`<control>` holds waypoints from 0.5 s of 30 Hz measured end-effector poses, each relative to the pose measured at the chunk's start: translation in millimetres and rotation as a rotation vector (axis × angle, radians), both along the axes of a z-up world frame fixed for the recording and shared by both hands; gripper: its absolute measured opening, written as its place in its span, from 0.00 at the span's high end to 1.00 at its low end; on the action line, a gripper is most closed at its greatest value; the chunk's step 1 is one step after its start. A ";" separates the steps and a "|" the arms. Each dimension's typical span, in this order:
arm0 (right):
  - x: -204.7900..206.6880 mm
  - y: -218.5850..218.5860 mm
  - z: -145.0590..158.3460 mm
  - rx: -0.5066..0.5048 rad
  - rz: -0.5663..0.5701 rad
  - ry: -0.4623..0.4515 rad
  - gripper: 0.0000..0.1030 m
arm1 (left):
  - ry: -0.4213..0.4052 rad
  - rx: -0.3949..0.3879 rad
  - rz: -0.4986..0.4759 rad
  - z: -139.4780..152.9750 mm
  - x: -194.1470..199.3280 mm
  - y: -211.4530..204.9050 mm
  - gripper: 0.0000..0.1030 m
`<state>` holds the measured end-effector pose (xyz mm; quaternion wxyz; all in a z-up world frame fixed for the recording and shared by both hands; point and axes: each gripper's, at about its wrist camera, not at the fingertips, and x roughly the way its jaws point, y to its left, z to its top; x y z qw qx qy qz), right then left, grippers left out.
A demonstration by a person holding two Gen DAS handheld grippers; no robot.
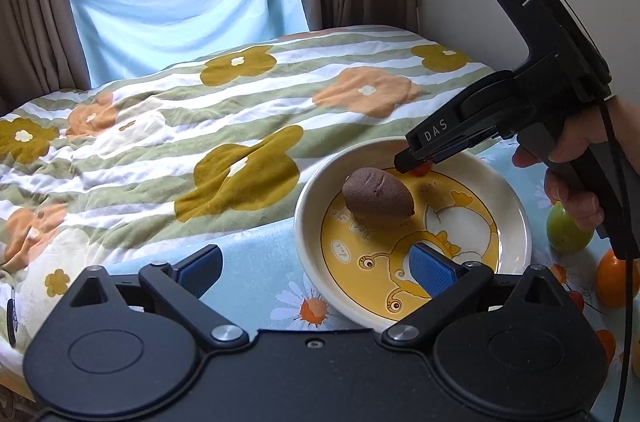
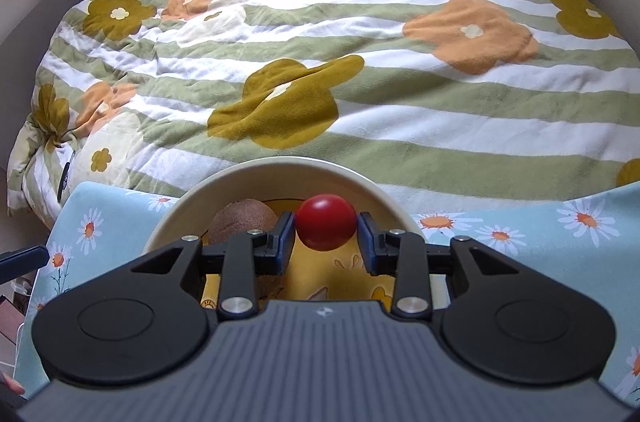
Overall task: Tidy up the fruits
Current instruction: 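Open the left tool releasing the kiwi while the right tool drops the tomato in the bowl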
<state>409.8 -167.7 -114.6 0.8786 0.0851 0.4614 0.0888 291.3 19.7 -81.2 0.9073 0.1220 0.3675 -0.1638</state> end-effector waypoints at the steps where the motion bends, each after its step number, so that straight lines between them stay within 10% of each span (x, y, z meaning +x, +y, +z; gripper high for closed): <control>1: -1.0 -0.6 0.5 0.006 -0.002 -0.009 0.36 | 0.002 -0.002 0.001 -0.4 -0.9 0.1 0.02; 5: -12.7 -1.0 10.6 -0.004 -0.036 -0.073 0.00 | 0.016 -0.017 0.008 -0.6 -5.0 2.6 0.02; 15: -54.7 -5.7 51.2 -0.044 -0.097 -0.148 0.00 | -0.008 -0.036 0.031 26.4 -28.6 11.6 0.01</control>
